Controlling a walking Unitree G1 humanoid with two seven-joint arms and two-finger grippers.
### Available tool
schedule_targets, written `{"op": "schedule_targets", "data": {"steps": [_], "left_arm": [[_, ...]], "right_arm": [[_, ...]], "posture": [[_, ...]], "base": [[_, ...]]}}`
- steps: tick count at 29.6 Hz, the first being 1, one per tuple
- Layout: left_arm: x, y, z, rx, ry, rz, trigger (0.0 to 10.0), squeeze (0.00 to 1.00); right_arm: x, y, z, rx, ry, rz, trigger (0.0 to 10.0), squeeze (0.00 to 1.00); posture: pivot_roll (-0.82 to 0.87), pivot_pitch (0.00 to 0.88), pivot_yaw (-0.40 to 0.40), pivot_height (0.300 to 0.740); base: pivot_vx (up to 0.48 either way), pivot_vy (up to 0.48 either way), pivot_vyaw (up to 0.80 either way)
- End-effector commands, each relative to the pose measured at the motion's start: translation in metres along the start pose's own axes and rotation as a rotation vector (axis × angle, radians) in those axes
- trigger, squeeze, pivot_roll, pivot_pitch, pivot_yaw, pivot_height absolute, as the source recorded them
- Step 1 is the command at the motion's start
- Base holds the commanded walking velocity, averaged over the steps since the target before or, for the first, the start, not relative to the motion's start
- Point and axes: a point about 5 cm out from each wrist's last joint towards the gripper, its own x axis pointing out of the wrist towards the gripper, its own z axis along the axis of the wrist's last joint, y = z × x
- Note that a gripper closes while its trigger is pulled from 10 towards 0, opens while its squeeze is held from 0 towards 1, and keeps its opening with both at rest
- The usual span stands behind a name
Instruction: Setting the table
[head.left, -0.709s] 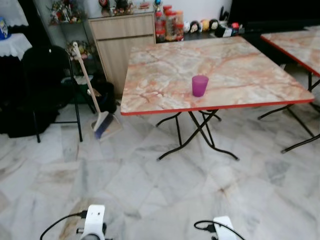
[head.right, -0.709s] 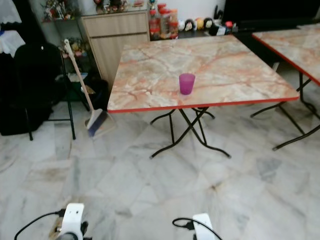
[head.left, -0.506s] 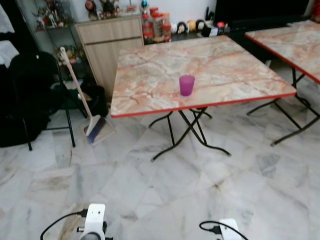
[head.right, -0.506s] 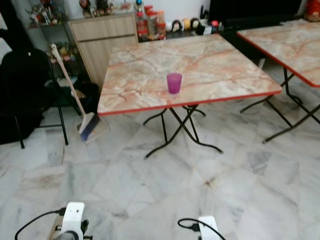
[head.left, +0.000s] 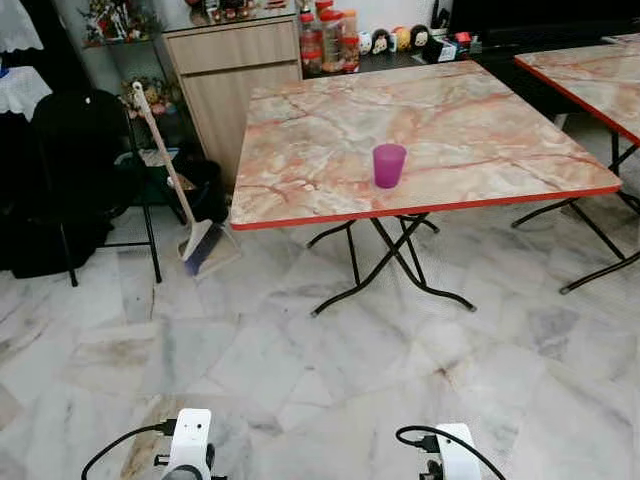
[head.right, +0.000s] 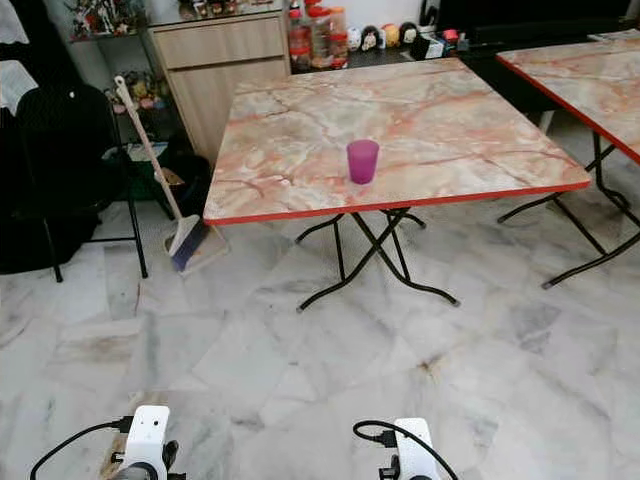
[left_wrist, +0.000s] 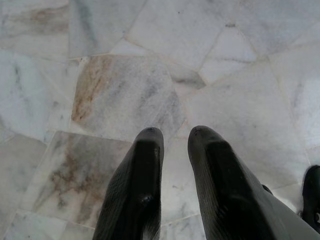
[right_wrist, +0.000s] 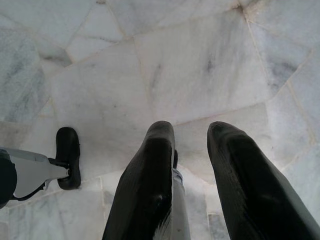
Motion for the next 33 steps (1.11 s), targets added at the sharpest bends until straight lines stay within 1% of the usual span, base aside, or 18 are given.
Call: {"op": "schedule_targets", "data": {"steps": [1, 7, 17, 23, 33], "left_arm": [[0.000, 0.003, -0.002, 0.032, 0.012, -0.002, 10.0, 0.00], [-0.001, 0.001, -0.003, 0.037, 0.015, -0.009, 10.0, 0.00], [-0.001, 0.000, -0.006, 0.041, 0.021, -0.013, 10.0, 0.00], [-0.002, -0.002, -0.008, 0.049, 0.028, -0.022, 10.0, 0.00], [-0.001, 0.002, -0.006, 0.054, 0.023, -0.014, 10.0, 0.00]], "right_arm": [[0.000, 0.002, -0.002, 0.032, 0.000, -0.003, 10.0, 0.00], [-0.001, -0.002, -0.004, 0.029, -0.007, -0.018, 10.0, 0.00], [-0.001, -0.005, 0.000, 0.029, -0.015, -0.030, 10.0, 0.00], [0.000, -0.004, 0.006, 0.038, -0.038, -0.013, 10.0, 0.00], [0.000, -0.001, 0.005, 0.055, -0.029, -0.025, 10.0, 0.00]], "posture": [[-0.01, 0.000, 0.082, 0.736], [-0.01, 0.000, 0.082, 0.736], [-0.02, 0.000, 0.073, 0.736], [-0.02, 0.000, 0.067, 0.728], [-0.01, 0.000, 0.078, 0.728]], "base": [[0.000, 0.000, -0.48], [0.000, 0.000, -0.08], [0.000, 0.000, 0.00], [0.281, 0.000, -0.24], [0.295, 0.000, 0.00]]}}
